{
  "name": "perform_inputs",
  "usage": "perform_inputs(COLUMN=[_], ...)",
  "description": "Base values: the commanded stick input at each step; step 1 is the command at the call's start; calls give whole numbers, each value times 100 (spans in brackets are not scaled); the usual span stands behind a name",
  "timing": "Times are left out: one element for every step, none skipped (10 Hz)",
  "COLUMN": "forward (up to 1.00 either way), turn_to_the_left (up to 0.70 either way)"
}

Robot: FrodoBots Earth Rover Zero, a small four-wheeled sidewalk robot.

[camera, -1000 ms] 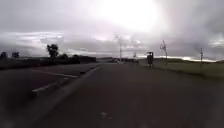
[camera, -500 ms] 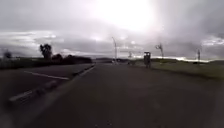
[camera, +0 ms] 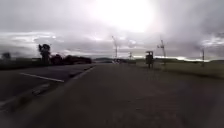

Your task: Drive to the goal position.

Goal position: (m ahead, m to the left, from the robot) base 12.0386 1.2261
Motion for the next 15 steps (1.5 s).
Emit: perform_inputs(forward=[100, 100, 100, 100, 100, 100, 100, 100, 100, 100, 100, 100, 100, 100, 100], turn_to_the_left=[0, 0, 0, 0, 0, 0, 0, 0, 0, 0, 0, 0, 0, 0, 0])
